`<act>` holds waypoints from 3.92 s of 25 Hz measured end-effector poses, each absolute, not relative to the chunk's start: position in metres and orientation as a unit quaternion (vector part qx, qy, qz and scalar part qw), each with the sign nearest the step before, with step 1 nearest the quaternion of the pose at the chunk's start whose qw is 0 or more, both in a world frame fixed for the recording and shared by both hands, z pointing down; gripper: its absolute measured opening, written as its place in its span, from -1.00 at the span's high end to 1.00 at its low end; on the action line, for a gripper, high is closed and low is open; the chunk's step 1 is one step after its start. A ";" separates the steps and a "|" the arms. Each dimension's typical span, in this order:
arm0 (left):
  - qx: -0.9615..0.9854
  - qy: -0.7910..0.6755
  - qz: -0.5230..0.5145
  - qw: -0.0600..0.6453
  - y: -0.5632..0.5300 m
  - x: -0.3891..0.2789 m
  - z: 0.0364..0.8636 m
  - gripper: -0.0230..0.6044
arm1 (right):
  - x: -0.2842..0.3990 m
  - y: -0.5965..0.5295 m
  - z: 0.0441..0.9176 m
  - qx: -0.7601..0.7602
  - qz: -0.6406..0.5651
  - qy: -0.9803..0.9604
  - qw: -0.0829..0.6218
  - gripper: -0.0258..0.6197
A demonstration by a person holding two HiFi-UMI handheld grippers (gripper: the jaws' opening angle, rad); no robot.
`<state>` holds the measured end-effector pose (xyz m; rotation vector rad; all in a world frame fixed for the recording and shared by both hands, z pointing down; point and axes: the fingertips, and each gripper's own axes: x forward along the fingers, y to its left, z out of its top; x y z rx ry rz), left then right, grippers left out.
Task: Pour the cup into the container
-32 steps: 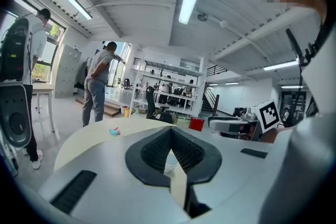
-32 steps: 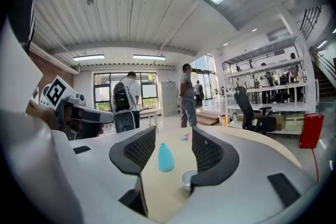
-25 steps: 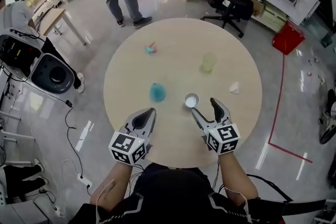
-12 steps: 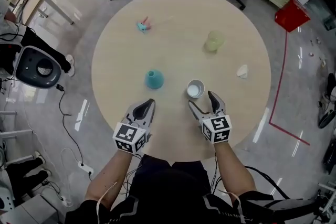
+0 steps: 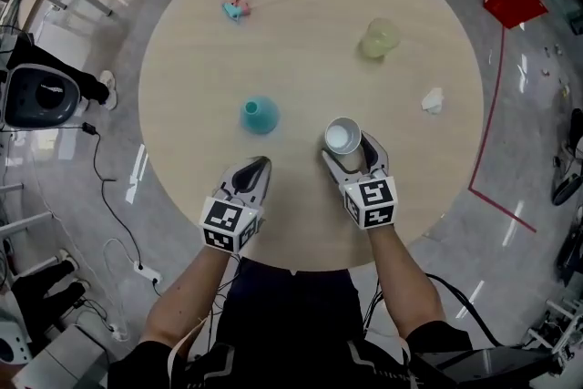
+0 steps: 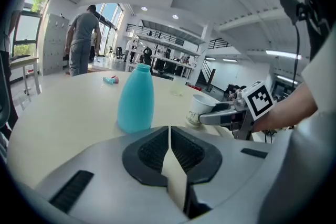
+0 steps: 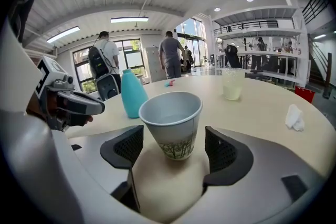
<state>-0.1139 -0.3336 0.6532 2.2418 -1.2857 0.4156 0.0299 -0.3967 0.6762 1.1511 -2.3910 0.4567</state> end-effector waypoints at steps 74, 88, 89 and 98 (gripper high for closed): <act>0.807 -0.533 0.079 0.241 -0.364 -0.200 0.578 0.96 | -0.094 -0.452 0.600 0.298 -0.110 -0.798 0.512 -0.03; 0.806 -0.533 0.083 0.244 -0.359 -0.203 0.579 0.96 | -0.102 -0.454 0.589 0.281 -0.164 -0.776 0.541 -0.03; 0.806 -0.533 0.083 0.244 -0.358 -0.203 0.579 0.96 | -0.102 -0.454 0.589 0.280 -0.168 -0.773 0.543 -0.03; 0.804 -0.535 0.082 0.245 -0.357 -0.204 0.578 0.96 | -0.099 -0.455 0.594 0.269 -0.194 -0.759 0.560 -0.03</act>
